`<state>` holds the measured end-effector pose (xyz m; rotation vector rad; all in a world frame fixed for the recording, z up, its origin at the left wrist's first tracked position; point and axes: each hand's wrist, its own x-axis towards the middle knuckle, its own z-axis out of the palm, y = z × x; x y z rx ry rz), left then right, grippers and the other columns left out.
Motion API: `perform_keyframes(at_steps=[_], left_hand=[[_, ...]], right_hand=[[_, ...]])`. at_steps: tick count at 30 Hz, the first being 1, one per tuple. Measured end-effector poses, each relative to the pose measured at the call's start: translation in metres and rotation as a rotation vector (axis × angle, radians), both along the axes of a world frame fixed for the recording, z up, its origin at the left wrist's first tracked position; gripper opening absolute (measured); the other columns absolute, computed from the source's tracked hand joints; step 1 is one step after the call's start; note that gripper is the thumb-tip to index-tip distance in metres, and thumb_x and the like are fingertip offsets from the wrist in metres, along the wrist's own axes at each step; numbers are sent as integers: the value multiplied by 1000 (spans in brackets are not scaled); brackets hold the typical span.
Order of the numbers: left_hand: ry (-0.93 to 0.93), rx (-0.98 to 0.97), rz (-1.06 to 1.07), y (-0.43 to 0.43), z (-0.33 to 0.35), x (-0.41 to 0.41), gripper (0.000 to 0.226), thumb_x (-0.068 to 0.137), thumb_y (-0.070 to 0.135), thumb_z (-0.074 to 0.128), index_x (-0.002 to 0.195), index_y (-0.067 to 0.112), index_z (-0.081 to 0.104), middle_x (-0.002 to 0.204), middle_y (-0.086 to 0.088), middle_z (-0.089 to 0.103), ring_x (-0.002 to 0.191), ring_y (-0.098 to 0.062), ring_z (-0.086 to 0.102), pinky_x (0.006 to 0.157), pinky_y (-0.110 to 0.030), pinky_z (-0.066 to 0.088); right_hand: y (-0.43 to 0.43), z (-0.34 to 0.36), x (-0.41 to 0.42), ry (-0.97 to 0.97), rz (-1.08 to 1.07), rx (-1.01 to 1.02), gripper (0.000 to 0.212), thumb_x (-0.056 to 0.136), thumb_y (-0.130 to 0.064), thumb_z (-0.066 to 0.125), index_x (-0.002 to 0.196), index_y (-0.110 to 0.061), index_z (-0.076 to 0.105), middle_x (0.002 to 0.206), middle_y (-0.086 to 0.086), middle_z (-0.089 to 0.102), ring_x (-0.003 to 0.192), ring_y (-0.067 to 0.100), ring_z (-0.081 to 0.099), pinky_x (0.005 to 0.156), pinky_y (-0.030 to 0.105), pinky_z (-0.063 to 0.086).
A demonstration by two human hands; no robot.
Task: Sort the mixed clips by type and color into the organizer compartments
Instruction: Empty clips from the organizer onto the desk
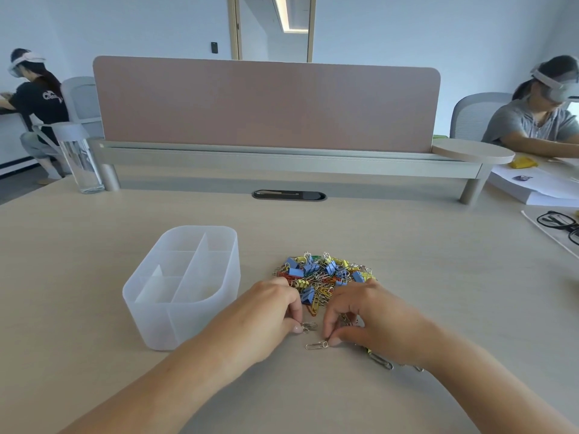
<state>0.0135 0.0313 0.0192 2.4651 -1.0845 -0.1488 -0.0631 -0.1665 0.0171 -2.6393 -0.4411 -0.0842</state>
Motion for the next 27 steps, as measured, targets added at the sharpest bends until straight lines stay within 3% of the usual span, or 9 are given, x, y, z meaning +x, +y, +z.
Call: perform_keyframes(at_steps=[5, 10, 17, 27], left_hand=[[-13, 44, -31, -3, 2, -7, 5, 93, 28, 62, 92, 24, 62, 93, 14, 46, 76, -1, 40, 58, -9, 30], [3, 58, -7, -4, 3, -10, 5, 94, 28, 59, 91, 24, 60, 97, 11, 48, 76, -2, 39, 59, -17, 28], [30, 36, 47, 1, 6, -5, 9, 94, 24, 60, 85, 24, 57, 96, 10, 51, 73, -3, 42, 56, -11, 29], [-23, -97, 85, 11, 49, -12, 9, 93, 26, 62, 84, 24, 62, 88, 9, 57, 72, -5, 50, 59, -18, 36]], right_hand=[[6, 1, -1, 13, -50, -62, 3, 84, -26, 71, 87, -27, 69, 83, -21, 62, 80, 1, 55, 83, 13, 35], [4, 0, -1, -6, -99, -40, 7, 84, -22, 70, 84, -28, 67, 81, -17, 64, 77, 4, 55, 70, 16, 41], [5, 3, -2, -48, -147, 83, 19, 86, -14, 66, 80, -32, 65, 88, -29, 59, 76, 10, 57, 69, 23, 47], [20, 33, -1, -84, -375, 415, 19, 87, -18, 70, 73, -30, 67, 68, -12, 61, 59, 3, 50, 60, 13, 40]])
